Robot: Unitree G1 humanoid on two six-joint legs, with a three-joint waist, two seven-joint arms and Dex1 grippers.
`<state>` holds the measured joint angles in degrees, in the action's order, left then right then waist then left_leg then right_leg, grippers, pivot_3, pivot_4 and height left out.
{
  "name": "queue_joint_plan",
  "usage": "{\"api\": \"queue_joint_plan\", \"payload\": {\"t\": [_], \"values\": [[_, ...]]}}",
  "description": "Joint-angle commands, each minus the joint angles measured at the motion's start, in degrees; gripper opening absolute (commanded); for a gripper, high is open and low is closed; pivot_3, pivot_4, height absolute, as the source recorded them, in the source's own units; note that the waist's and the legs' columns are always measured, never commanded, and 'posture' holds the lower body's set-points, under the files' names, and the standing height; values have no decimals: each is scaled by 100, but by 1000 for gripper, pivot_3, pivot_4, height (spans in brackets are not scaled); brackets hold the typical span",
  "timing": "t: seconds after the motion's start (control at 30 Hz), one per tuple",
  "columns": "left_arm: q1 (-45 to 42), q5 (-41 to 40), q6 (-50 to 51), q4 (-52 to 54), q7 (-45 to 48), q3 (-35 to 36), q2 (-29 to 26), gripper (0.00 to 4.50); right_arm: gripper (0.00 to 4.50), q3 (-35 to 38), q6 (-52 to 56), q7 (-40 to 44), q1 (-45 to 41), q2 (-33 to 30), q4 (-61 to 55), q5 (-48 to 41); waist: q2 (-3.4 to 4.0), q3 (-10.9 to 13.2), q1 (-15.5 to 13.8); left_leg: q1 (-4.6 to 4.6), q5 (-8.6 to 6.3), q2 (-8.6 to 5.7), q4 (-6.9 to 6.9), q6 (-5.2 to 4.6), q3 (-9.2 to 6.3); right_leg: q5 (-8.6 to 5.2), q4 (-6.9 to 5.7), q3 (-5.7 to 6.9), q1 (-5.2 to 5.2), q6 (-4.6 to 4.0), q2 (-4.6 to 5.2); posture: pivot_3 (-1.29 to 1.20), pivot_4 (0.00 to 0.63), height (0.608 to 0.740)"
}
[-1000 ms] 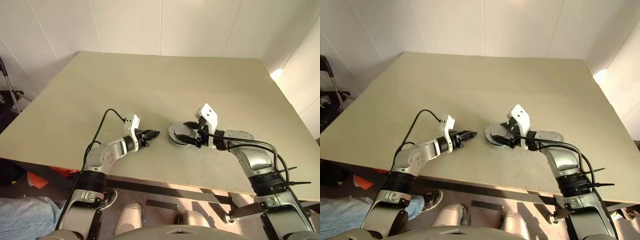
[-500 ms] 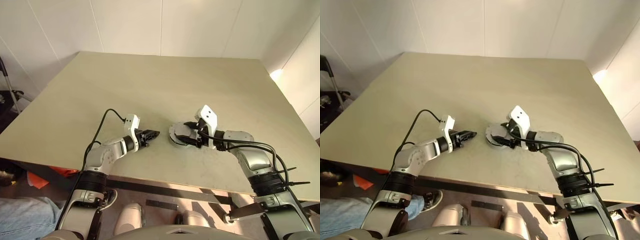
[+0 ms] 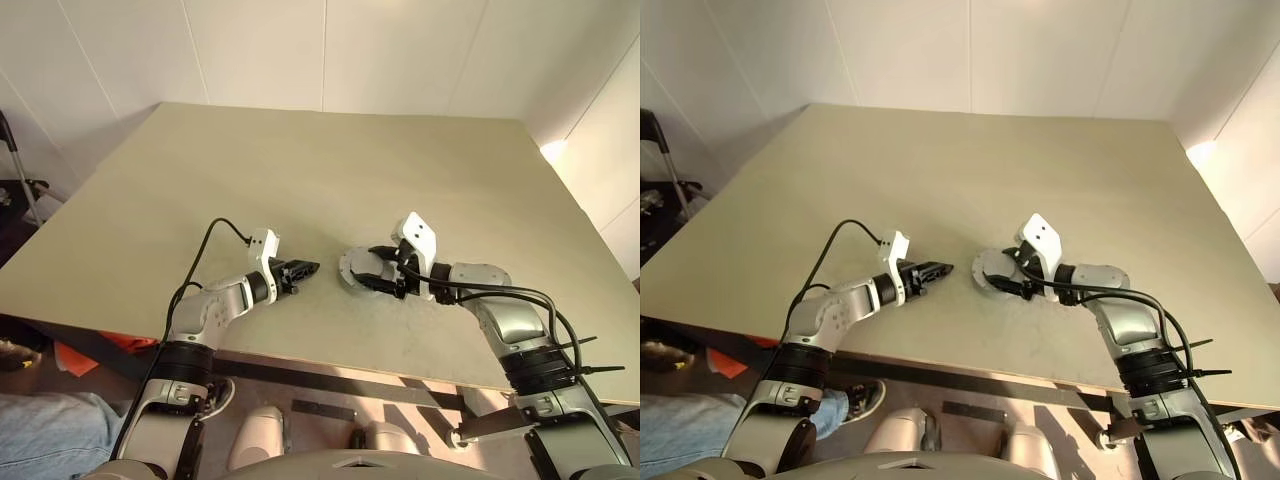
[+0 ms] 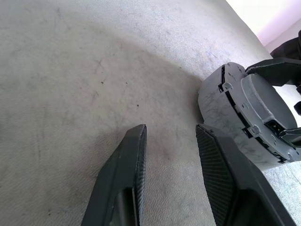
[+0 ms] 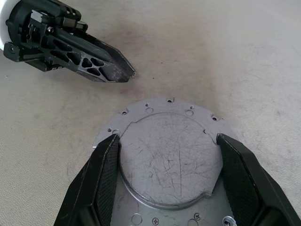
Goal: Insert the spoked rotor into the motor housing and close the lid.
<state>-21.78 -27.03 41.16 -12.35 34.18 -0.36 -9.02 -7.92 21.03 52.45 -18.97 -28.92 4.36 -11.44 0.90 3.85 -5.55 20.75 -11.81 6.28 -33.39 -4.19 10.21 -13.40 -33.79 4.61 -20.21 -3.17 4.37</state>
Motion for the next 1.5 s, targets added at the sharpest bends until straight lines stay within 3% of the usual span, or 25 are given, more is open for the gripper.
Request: {"api": "queue_joint_plan", "payload": {"t": [0.03, 0.67, 1.2, 1.5], "values": [[45, 45, 60, 2, -79, 81, -86, 1770, 3139, -51, 46, -116, -95, -26, 254, 159, -1, -1, 3, -3, 0, 0, -1, 0, 0, 0, 0, 0, 2, 0, 0, 0, 0, 740], [103, 34, 90, 62, -109, 63, -84, 1770, 3139, -144, 102, -397, -268, 201, 636, 146, -11, 1, 33, -100, 5, 6, 0, 13, 0, -25, 10, 0, 89, 44, -2, 0, 0, 740], [68, 73, 71, 6, -98, 43, -72, 1770, 3139, 4, 97, -486, -255, 220, 614, 83, -16, 1, 32, -102, 5, 6, 4, 13, 0, -26, 18, -1, 87, 46, -2, 0, 0, 740], [70, 90, 53, -19, -109, 57, -77, 1770, 3139, 319, 116, -177, -152, 249, 257, -423, -18, 4, 19, -75, 5, 6, 7, 14, 0, -26, 24, -1, 63, 46, -2, 0, 0, 740]]}}
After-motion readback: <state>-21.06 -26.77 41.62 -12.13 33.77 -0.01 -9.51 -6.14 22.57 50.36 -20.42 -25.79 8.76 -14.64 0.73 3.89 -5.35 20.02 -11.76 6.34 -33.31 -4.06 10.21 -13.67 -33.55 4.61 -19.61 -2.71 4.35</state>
